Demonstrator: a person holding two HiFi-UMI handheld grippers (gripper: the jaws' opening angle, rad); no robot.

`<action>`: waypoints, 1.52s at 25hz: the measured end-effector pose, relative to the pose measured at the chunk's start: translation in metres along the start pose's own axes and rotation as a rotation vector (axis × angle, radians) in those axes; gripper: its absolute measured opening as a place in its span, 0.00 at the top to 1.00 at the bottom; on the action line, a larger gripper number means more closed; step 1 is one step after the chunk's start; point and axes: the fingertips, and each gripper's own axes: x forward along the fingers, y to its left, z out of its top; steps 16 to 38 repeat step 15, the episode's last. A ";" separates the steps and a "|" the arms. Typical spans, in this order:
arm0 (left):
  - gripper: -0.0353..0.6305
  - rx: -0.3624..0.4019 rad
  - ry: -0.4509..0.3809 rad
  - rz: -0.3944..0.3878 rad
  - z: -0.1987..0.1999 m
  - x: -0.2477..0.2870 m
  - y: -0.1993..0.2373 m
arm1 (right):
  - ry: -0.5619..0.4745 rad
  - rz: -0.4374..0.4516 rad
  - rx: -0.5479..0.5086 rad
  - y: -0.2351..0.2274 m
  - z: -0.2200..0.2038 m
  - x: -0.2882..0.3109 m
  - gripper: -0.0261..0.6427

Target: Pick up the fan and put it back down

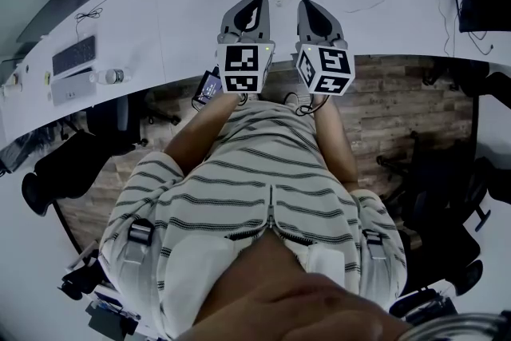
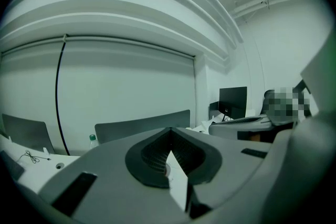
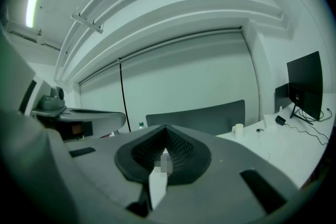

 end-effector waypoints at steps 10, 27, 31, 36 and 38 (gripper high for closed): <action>0.94 0.003 -0.017 0.012 0.007 -0.007 -0.006 | -0.007 0.004 -0.007 0.003 0.003 -0.003 0.95; 0.94 0.009 -0.019 0.012 0.009 -0.011 -0.007 | -0.009 0.015 -0.012 0.008 0.004 -0.004 0.95; 0.94 0.009 -0.019 0.012 0.009 -0.011 -0.007 | -0.009 0.015 -0.012 0.008 0.004 -0.004 0.95; 0.94 0.009 -0.019 0.012 0.009 -0.011 -0.007 | -0.009 0.015 -0.012 0.008 0.004 -0.004 0.95; 0.94 0.009 -0.019 0.012 0.009 -0.011 -0.007 | -0.009 0.015 -0.012 0.008 0.004 -0.004 0.95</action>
